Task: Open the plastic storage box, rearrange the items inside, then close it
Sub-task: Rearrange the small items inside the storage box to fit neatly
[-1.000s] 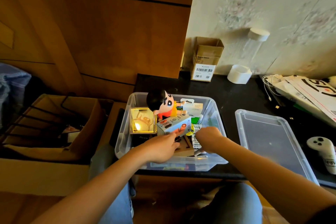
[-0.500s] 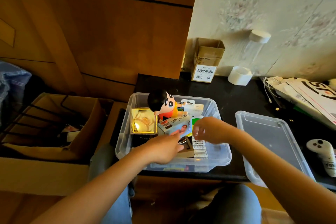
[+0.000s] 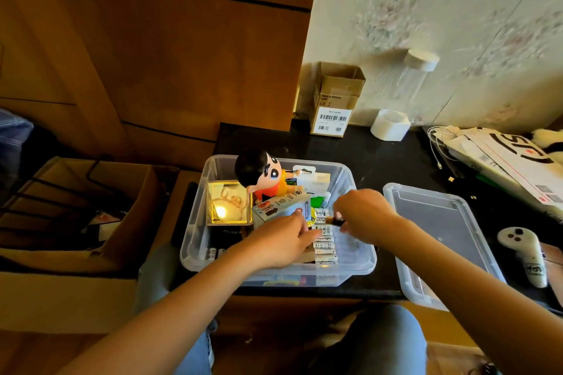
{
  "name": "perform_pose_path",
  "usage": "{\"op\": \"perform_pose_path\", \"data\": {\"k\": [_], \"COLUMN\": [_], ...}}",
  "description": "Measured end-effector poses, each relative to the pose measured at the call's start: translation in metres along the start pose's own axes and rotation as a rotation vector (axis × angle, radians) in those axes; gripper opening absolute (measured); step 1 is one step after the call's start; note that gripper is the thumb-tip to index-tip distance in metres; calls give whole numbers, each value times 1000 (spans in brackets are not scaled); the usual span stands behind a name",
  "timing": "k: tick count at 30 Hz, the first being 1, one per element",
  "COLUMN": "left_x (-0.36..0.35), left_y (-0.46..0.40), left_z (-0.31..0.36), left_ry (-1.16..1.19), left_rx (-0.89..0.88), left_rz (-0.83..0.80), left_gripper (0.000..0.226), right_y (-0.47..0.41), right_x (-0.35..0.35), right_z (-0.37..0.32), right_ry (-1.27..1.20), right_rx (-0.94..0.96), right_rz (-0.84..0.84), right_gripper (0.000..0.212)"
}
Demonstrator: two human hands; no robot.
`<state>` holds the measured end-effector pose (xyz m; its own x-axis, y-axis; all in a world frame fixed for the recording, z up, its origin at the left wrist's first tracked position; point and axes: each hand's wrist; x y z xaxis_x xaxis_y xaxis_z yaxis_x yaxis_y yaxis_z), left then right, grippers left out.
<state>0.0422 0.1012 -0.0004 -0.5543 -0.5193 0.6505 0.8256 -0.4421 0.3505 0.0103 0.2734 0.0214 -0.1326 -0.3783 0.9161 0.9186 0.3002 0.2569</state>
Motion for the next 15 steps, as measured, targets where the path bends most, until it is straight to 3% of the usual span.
{"op": "perform_pose_path", "data": {"k": [5,15], "left_x": [15,26], "left_y": [17,45], "left_z": [-24,-68], "left_ry": [44,50], "left_rx": [-64,-83], "left_rz": [63,315], "left_gripper": [20,11], "right_y": [-37,-77], "right_x": [-16,-37], "right_z": [-16,-23], "right_ry": [186,3], "right_rx": [-46,-208], "right_rz": [-42,-15], "right_gripper": [37,23]}}
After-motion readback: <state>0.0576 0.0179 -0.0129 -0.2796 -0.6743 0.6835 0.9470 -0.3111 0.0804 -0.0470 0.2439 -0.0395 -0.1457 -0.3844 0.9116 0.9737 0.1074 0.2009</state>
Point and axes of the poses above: each hand's wrist, its own y-axis away from the middle knuckle, its own x-axis out of the back of the hand, z = x × y, and after that the axes turned 6 degrees about y, right-handed
